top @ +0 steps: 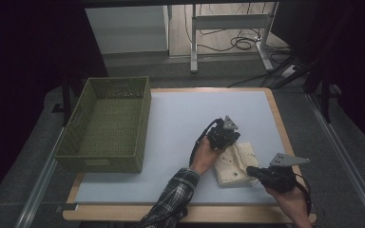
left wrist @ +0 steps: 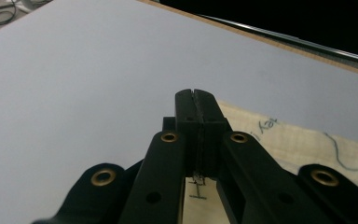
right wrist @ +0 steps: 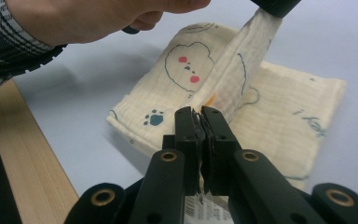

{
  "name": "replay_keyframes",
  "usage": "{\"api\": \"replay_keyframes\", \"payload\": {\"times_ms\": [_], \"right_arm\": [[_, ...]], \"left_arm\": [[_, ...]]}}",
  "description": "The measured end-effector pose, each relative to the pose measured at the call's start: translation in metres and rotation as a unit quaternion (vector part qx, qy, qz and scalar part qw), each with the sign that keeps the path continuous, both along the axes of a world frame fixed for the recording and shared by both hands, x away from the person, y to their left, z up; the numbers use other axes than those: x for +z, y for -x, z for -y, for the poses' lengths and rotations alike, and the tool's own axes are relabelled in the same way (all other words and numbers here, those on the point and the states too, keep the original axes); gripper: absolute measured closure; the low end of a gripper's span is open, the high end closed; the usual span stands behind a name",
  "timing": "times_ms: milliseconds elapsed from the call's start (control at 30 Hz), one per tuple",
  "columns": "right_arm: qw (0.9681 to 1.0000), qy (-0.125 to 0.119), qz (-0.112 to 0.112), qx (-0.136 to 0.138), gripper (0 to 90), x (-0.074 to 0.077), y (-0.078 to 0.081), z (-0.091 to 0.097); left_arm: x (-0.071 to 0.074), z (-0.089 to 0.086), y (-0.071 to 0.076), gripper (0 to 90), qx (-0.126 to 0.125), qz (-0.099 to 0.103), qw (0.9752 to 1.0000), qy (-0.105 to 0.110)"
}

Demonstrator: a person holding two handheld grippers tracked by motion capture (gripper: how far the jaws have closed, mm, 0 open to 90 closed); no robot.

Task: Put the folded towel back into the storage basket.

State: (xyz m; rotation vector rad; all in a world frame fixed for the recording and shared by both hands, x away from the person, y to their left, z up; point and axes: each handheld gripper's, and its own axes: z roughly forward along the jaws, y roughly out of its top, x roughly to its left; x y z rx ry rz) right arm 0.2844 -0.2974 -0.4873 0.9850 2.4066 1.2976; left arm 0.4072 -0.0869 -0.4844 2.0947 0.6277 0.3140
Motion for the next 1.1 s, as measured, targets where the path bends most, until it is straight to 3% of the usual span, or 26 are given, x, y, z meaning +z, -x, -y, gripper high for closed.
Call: {"api": "replay_keyframes", "payload": {"times_ms": [300,433,467,633,800,933,1100], "right_arm": [[0.9995,0.015,-0.001,-0.026,85.8,-0.010,-0.004,0.014],[0.9989,0.023,0.000,-0.042,81.6,-0.015,-0.006,0.022],[0.9987,0.024,-0.001,-0.045,79.8,-0.016,-0.006,0.025],[0.9973,0.036,0.001,-0.065,73.7,-0.016,-0.001,0.041],[0.9958,0.037,0.009,-0.084,68.9,-0.008,0.002,0.053],[0.9958,0.036,0.022,-0.082,63.1,0.002,0.000,0.048],[0.9962,0.043,0.026,-0.071,56.5,0.005,-0.008,0.032]], "left_arm": [[-0.011,0.023,-0.007,87.8,-0.007,-0.009,0.9999,-0.008],[-0.014,0.026,-0.007,64.1,-0.002,-0.013,0.9999,0.002],[-0.013,0.024,-0.007,61.2,-0.003,-0.011,0.9999,-0.008],[-0.011,0.010,-0.004,50.6,0.013,-0.007,0.9999,-0.003],[-0.007,-0.010,0.002,44.2,0.015,-0.004,0.9997,-0.018],[-0.005,-0.029,0.009,41.5,0.020,-0.007,0.9995,-0.022],[-0.010,-0.047,0.015,40.6,0.020,-0.025,0.9993,-0.017]]}}
